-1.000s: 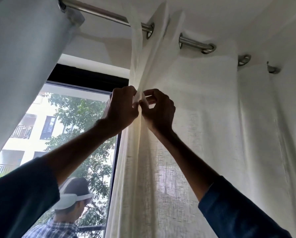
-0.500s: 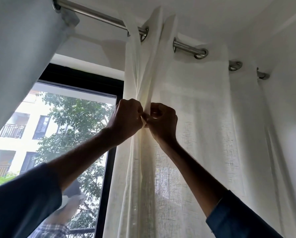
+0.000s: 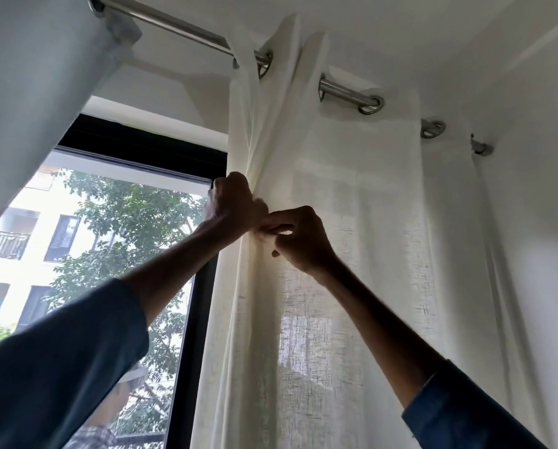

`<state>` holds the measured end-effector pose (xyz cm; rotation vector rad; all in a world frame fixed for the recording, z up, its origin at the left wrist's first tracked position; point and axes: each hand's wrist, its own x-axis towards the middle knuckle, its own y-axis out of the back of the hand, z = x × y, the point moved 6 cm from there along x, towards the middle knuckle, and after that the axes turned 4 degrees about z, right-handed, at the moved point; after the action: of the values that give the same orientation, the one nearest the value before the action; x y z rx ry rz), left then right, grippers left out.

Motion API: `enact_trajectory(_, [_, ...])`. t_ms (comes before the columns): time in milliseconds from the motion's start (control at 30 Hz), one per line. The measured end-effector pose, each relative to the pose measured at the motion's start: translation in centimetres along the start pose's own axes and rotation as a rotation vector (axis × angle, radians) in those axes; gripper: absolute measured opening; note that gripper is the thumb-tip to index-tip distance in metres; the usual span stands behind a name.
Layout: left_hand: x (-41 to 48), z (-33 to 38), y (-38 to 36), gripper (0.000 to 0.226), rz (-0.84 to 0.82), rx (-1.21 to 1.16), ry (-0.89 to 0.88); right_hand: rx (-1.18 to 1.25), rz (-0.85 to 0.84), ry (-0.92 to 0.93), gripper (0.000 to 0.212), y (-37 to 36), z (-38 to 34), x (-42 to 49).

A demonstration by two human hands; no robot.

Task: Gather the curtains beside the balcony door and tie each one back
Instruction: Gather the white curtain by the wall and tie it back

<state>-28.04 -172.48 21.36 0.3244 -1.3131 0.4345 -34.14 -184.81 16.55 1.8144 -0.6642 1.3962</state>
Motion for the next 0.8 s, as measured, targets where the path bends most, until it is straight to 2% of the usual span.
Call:
enact_trajectory(67, [-0.1, 0.1, -0.3, 0.034, -0.024, 0.031, -0.038, -0.055, 0.047, -0.016, 0.014, 2.3, 1.7, 0.6])
enact_trajectory(133, [-0.4, 0.1, -0.6, 0.04, -0.031, 0.037, -0.086, -0.232, 0.346, 0.004, 0.014, 6.8, 3.6, 1.1])
enact_trajectory(200, [-0.9, 0.1, -0.9, 0.045, -0.022, 0.044, -0.118, -0.44, 0.659, -0.018, 0.033, 11.7, 5.6, 1.0])
enact_trajectory(267, [-1.2, 0.3, -1.1, 0.046, -0.017, 0.064, -0.143, -0.611, 0.756, -0.203, 0.063, 15.7, 7.9, 0.9])
enact_trajectory(333, [-1.3, 0.5, -1.4, 0.047, -0.021, 0.076, -0.15, -0.621, 0.706, -0.441, 0.089, 18.4, 10.3, 0.7])
enact_trajectory(400, [-1.2, 0.6, -1.8, 0.048, -0.032, 0.077, -0.148, -0.531, 0.623, -0.559, 0.086, 19.5, 12.3, 0.4])
enact_trajectory(433, [-1.2, 0.7, -1.9, 0.049, -0.036, 0.078, -0.158, -0.482, 0.593, -0.558, 0.071, 19.5, 12.7, 0.3])
enact_trajectory(467, [-1.2, 0.9, -2.1, 0.05, -0.042, 0.074, -0.17, -0.497, 0.587, -0.532, 0.045, 19.5, 12.7, 0.1])
enact_trajectory(500, [-1.2, 1.1, -2.3, 0.05, -0.047, 0.066, -0.181, -0.513, 0.595, -0.494, 0.032, 19.6, 12.8, 0.1])
enact_trajectory(567, [-1.2, 1.4, -2.7, 0.052, -0.038, 0.043, -0.2, -0.577, 0.633, -0.419, 0.048, 19.4, 12.6, 0.3])
enact_trajectory(633, [-1.3, 1.6, -2.9, 0.052, -0.031, 0.033, -0.216, -0.644, 0.632, -0.355, 0.048, 18.4, 11.6, 0.5])
enact_trajectory(700, [-1.5, 1.6, -3.0, 0.05, -0.021, 0.041, -0.224, -0.729, 0.588, -0.312, 0.043, 16.7, 10.8, 1.2])
enact_trajectory(800, [-1.7, 1.8, -2.9, 0.046, -0.013, 0.041, -0.211, -0.807, 0.534, -0.25, 0.021, 13.9, 8.7, 2.3])
